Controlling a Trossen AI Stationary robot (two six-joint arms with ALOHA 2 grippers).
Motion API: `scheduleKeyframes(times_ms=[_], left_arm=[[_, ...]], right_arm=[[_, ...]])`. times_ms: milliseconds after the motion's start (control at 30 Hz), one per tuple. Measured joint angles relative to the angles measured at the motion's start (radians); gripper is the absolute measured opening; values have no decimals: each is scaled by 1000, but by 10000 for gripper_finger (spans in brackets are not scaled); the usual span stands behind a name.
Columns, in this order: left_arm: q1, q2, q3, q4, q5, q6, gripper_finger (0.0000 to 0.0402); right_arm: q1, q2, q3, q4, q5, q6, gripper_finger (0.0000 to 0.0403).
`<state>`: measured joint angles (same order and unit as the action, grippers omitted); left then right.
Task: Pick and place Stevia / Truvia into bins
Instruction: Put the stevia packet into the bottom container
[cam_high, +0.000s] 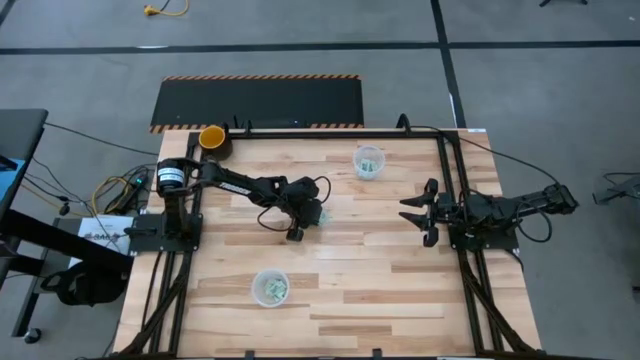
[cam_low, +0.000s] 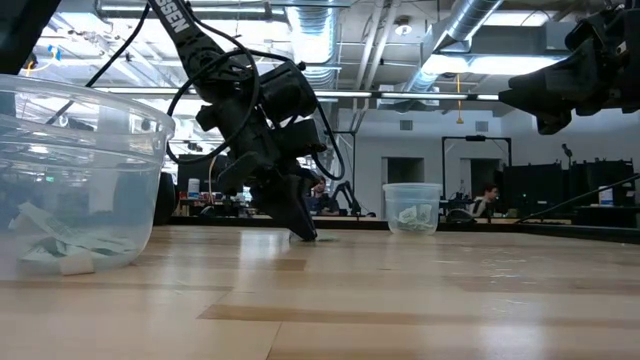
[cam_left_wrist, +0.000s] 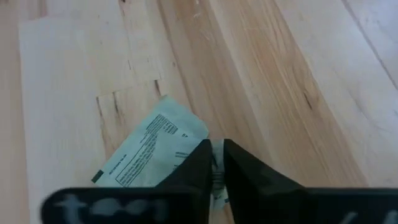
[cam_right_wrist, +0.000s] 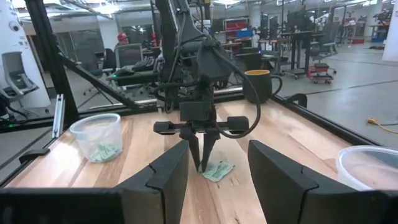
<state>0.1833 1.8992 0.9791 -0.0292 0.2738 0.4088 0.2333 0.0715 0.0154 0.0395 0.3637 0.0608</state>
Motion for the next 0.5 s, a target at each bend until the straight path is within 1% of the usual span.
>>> scheduleKeyframes(times_ms=[67,367,500], left_arm=[[0,0,0,-1,0,-1,9],[-5,-12,-2,-6,-2,-25,19],[-22,-50,-3,-21,-51,-37,19]], right_arm=[[0,0,0,0,0,0,159],[0,0,0,0,0,0,159],[0,0,0,0,0,0,159]])
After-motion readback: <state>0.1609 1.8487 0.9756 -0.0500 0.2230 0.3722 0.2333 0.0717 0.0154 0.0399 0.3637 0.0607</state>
